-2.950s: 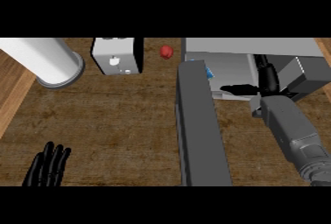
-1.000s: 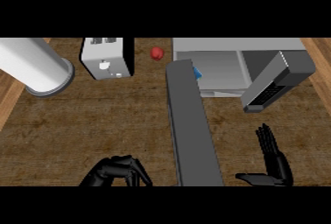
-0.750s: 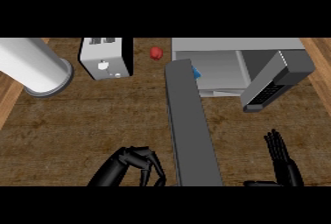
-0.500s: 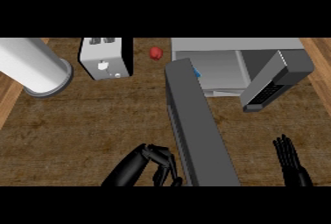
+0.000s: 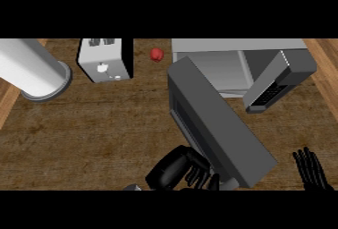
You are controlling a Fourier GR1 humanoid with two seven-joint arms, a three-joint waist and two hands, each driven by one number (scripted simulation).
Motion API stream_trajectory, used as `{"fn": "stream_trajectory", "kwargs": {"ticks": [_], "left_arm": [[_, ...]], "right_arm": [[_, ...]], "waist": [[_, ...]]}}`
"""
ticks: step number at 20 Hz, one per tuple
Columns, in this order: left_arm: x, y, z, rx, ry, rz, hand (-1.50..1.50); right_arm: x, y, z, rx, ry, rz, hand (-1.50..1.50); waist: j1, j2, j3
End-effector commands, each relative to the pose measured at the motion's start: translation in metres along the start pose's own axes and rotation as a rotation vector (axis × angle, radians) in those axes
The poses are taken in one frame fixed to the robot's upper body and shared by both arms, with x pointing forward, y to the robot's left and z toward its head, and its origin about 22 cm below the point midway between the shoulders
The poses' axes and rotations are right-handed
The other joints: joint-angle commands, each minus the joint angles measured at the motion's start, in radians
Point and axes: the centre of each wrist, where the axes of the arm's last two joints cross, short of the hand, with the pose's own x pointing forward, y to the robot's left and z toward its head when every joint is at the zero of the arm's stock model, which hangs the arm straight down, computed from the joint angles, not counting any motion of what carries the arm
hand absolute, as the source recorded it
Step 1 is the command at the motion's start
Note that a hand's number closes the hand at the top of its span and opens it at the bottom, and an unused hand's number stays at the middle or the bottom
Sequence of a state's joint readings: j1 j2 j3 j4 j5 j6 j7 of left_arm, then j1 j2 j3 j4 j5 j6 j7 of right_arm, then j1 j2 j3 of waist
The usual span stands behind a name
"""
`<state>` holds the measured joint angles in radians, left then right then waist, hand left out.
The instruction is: Pick up the milk, place it into the microwave and close the microwave
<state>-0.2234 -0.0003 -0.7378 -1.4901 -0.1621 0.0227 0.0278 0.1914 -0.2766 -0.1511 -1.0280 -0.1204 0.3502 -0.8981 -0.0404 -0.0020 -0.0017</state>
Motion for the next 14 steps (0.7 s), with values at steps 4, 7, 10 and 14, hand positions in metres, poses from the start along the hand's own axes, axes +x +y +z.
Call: {"fn": "stream_trajectory", "kwargs": {"ticks": [4, 7, 10, 14], "left_arm": [[-0.015, -0.033, -0.023, -0.063, 0.113, -0.028, 1.50], [-0.019, -0.022, -0.037, -0.017, 0.149, -0.023, 1.50], [-0.022, -0.022, -0.042, 0.030, 0.159, 0.004, 1.50], [-0.014, -0.011, -0.055, 0.146, 0.114, 0.058, 1.50]], "right_arm": [[0.025, 0.006, -0.026, 0.176, -0.162, -0.161, -1.50], [0.041, 0.012, -0.035, 0.200, -0.207, -0.180, -1.50], [0.048, 0.022, -0.049, 0.223, -0.231, -0.205, -1.50], [0.060, 0.029, -0.045, 0.255, -0.216, -0.204, -1.50]], "waist": [[-0.047, 0.008, 0.000], [-0.072, 0.011, -0.001], [-0.091, 0.019, -0.001], [-0.139, 0.023, -0.003]]}}
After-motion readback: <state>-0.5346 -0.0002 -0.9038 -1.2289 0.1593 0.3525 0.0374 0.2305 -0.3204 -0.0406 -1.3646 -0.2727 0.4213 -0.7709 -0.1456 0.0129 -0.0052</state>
